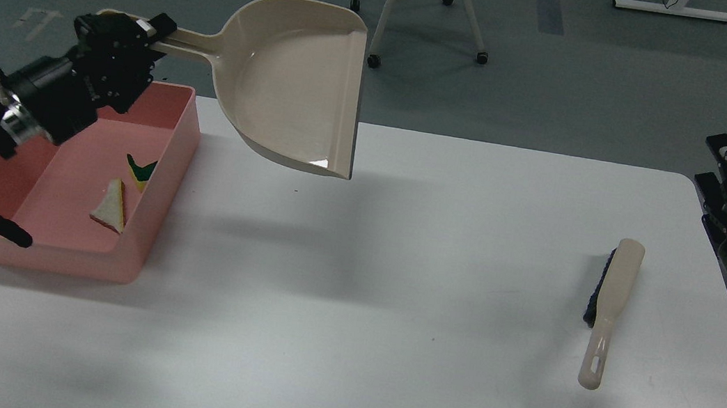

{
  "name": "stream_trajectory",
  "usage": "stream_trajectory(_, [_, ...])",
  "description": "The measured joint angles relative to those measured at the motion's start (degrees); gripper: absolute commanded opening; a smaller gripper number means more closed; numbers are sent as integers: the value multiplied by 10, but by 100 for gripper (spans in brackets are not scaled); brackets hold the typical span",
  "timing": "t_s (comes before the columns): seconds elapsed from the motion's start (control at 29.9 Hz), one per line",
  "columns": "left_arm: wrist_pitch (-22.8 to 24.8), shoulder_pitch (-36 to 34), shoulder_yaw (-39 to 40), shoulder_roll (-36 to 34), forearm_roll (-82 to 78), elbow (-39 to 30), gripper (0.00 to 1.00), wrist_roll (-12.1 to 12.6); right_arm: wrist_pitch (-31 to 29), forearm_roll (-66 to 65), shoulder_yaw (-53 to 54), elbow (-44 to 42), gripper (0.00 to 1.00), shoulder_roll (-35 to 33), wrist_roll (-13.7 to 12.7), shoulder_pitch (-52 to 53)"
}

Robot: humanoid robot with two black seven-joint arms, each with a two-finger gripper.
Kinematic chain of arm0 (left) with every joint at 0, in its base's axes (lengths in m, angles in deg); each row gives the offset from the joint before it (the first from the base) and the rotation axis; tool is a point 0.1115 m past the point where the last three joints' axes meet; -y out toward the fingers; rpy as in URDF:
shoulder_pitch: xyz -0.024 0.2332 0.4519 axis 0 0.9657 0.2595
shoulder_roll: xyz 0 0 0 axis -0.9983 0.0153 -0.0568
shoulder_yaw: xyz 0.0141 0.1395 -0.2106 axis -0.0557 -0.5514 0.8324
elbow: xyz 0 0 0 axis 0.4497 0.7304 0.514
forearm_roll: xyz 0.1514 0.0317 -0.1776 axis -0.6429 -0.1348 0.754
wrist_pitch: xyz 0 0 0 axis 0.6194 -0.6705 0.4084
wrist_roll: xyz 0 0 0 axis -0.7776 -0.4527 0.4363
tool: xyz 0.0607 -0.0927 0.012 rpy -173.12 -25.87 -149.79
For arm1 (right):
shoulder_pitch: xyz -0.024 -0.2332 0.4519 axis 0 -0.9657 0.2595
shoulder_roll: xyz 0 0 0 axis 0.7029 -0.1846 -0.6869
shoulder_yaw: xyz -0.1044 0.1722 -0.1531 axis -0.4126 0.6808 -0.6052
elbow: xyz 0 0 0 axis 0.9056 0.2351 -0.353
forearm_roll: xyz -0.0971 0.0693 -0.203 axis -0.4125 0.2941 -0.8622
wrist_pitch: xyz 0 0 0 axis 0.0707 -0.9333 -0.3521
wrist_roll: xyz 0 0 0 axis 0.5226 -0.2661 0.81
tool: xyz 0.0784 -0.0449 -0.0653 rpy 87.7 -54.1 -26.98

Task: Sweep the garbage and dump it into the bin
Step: 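Lower the empty dustpan back onto the table with the left gripper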

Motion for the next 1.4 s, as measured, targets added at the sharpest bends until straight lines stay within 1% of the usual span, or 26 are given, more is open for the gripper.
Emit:
stream_trajectory(0.13, [-25, -1, -18, 39, -20, 0, 0, 2, 2, 0, 3, 2, 68, 1, 0, -1])
stream_trajectory(0.33, [-60, -9, -84, 123, -81, 22, 0, 2, 3, 0, 9, 2, 68, 1, 0, 0])
stream_trajectory(0.4, [-71, -11, -102, 151, -95, 39, 0, 2, 3, 0, 9, 2, 68, 1, 0, 0])
stream_trajectory(0.54, [-78, -24, -121, 198, -111, 85, 0, 2, 3, 0, 9, 1, 68, 1, 0, -2])
stream_trajectory(0.64, [-78, -41, -134, 227, -115, 138, 0, -4, 3, 0, 9, 1, 68, 1, 0, -2])
stream_trajectory(0.74, [-78, -50, -159, 239, -115, 165, 0, -13, 3, 0, 12, 1, 69, 1, 0, -2])
stream_trajectory(0.9, [-82, -51, -174, 245, -115, 178, 0, -23, 3, 0, 16, 0, 69, 0, 0, -12])
stream_trajectory(1.2, [-92, -57, -188, 240, -116, 203, 0, -17, 2, 0, 15, 2, 69, 1, 0, -16])
stream_trajectory(1.24, [-92, -58, -191, 240, -116, 204, 17, -17, 2, 0, 15, 2, 69, 1, 0, -16])
stream_trajectory(1.3, [-92, -58, -194, 239, -115, 204, 41, -17, 2, 0, 15, 2, 69, 1, 0, -16])
stream_trajectory(1.34, [-92, -59, -195, 239, -114, 205, 56, -17, 2, 0, 15, 2, 69, 1, 0, -16])
stream_trajectory(1.37, [-93, -60, -195, 239, -113, 205, 61, -17, 2, 0, 15, 2, 69, 1, 0, -16])
stream_trajectory(1.4, [-94, -61, -195, 239, -112, 205, 62, -17, 2, 0, 15, 3, 69, 1, 0, -16])
